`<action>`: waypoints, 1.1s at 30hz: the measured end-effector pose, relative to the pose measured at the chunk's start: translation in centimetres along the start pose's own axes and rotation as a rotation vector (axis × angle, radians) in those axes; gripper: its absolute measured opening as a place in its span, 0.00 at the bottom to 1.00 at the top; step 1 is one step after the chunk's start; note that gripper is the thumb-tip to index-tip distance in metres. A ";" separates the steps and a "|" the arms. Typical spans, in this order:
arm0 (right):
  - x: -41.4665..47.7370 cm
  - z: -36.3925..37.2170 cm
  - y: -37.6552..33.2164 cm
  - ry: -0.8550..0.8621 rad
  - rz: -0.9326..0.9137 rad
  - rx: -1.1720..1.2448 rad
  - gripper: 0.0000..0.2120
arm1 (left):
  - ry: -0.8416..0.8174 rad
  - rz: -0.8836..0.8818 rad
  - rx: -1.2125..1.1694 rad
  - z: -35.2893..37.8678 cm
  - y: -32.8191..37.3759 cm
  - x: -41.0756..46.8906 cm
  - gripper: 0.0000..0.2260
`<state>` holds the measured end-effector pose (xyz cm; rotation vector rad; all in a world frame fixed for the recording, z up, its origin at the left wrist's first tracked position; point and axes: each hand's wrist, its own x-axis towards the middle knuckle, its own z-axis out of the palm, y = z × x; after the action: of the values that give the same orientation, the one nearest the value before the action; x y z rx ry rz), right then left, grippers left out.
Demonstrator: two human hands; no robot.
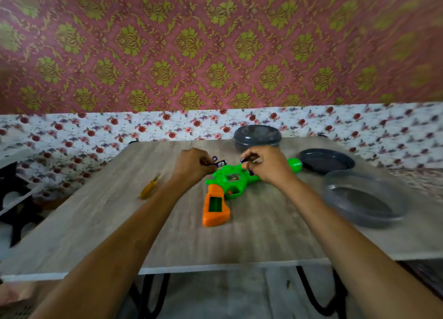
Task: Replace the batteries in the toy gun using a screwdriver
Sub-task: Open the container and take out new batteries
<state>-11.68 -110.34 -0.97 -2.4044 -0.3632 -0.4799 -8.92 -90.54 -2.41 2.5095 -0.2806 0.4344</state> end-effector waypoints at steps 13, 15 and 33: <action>-9.5 -15.4 15.7 0.159 0.382 -0.200 0.10 | -0.300 0.332 -0.029 14.5 23.3 0.9 0.07; -9.8 -15.4 16.6 0.119 0.394 -0.290 0.10 | -0.392 0.330 0.079 16.2 24.6 0.7 0.08; -9.3 -15.1 18.5 0.067 0.366 -0.435 0.17 | -0.465 0.297 -0.019 17.1 24.7 5.3 0.07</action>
<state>-16.82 -135.23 -4.14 -2.7785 0.2373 -0.5074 -6.95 -120.94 -1.44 2.5294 -0.8380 -0.0497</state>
